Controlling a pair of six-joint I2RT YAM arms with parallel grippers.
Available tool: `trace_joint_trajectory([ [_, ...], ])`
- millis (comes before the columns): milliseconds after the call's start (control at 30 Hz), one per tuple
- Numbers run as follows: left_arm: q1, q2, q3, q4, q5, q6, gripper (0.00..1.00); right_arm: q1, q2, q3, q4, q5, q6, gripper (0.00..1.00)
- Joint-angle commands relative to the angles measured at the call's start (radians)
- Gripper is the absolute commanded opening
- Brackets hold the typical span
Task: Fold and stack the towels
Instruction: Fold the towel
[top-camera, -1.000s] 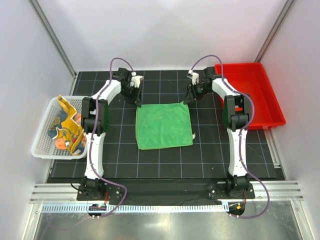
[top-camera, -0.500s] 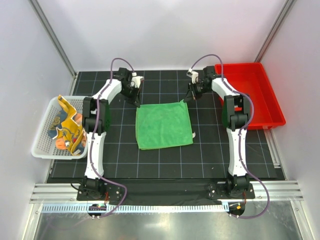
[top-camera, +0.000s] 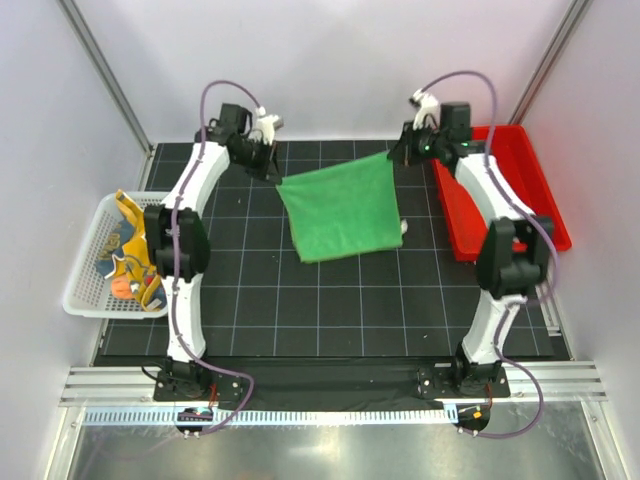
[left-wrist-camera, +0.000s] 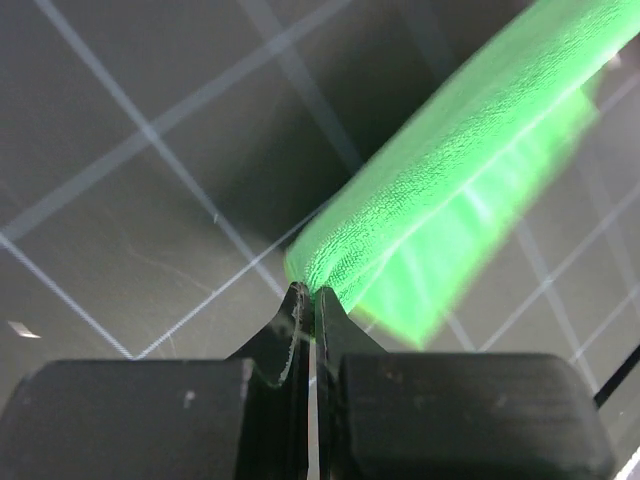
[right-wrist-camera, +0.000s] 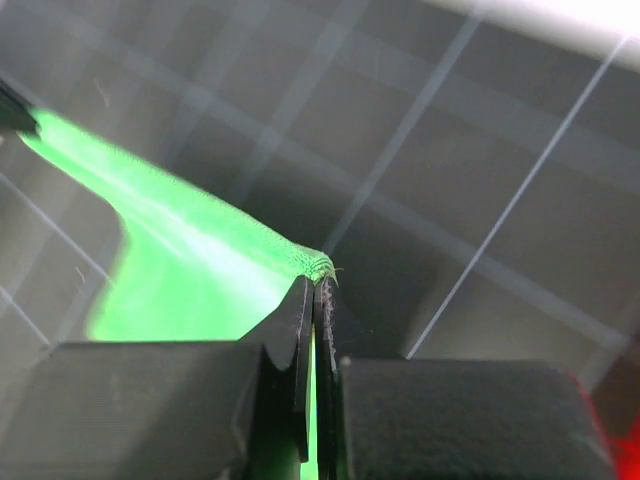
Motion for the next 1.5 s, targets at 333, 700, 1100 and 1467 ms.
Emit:
trace_joint_trajectory([
  [333, 0.007, -0.410, -0.069, 0.082, 0.201, -0.056, 0.00, -0.005, -0.560, -0.283, 0.243, 0.148, 0.100, 0.01],
  [700, -0.085, -0.822, -0.495, 0.161, 0.175, -0.131, 0.00, 0.039, -1.090, -0.706, 0.221, 0.148, 0.300, 0.01],
  [1100, -0.168, -1.160, -0.890, 0.216, 0.093, -0.226, 0.00, 0.047, -1.484, -0.915, -0.004, 0.132, 0.467, 0.01],
  [1467, -0.300, -1.266, -0.941, 0.225, 0.064, -0.380, 0.00, 0.048, -1.665, -0.956, -0.036, 0.085, 0.608, 0.01],
])
